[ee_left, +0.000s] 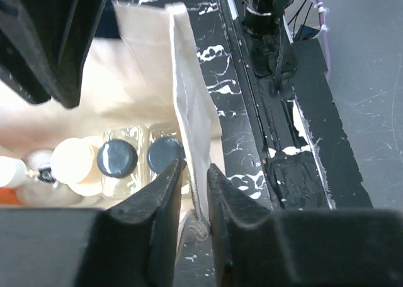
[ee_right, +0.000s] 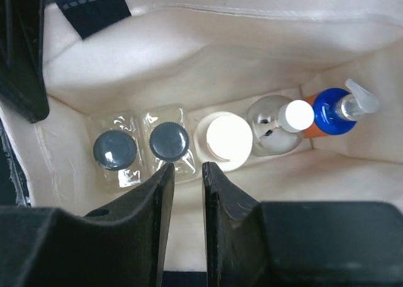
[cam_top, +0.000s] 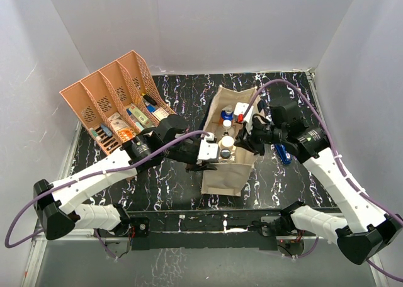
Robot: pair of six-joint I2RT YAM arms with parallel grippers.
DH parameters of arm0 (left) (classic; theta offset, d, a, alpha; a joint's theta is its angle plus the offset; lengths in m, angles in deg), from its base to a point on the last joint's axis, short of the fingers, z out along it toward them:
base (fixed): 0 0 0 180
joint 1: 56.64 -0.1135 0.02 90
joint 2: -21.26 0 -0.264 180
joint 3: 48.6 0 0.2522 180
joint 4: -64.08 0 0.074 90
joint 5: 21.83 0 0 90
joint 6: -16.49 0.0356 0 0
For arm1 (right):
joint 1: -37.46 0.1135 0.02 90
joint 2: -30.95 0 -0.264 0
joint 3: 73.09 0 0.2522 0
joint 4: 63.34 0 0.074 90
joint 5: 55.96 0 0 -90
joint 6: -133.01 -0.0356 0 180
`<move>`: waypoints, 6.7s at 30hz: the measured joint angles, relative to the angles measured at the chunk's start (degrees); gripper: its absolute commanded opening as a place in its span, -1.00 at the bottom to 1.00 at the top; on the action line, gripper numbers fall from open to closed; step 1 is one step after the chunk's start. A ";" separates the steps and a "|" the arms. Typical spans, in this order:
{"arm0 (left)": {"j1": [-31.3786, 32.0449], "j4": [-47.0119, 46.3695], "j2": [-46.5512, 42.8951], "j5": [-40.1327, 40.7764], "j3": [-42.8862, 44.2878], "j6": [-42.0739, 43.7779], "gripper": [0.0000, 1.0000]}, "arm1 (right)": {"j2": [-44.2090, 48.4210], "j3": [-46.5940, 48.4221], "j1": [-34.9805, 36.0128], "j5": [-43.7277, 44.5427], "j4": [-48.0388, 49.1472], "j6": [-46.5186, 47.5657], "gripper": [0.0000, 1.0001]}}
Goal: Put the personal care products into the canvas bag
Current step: Adjust the care product in the canvas bag, then adjust the canvas bag at the center of the board, then reset both arms
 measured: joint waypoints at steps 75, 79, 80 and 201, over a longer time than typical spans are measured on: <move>-16.15 13.31 21.77 26.32 24.37 -59.45 -0.49 | 10.19 3.89 -16.83 13.77 4.52 -17.57 0.06; -16.04 13.16 22.62 25.33 24.83 -59.91 -0.83 | 11.17 2.71 -16.87 13.75 4.52 -17.55 0.06; -15.96 13.11 22.69 25.20 25.00 -60.06 -0.90 | 11.30 2.49 -16.90 13.77 4.48 -17.57 0.06; -30.91 8.79 1.75 50.64 24.24 -20.87 0.95 | -6.93 20.17 -18.78 23.67 2.38 -17.57 0.98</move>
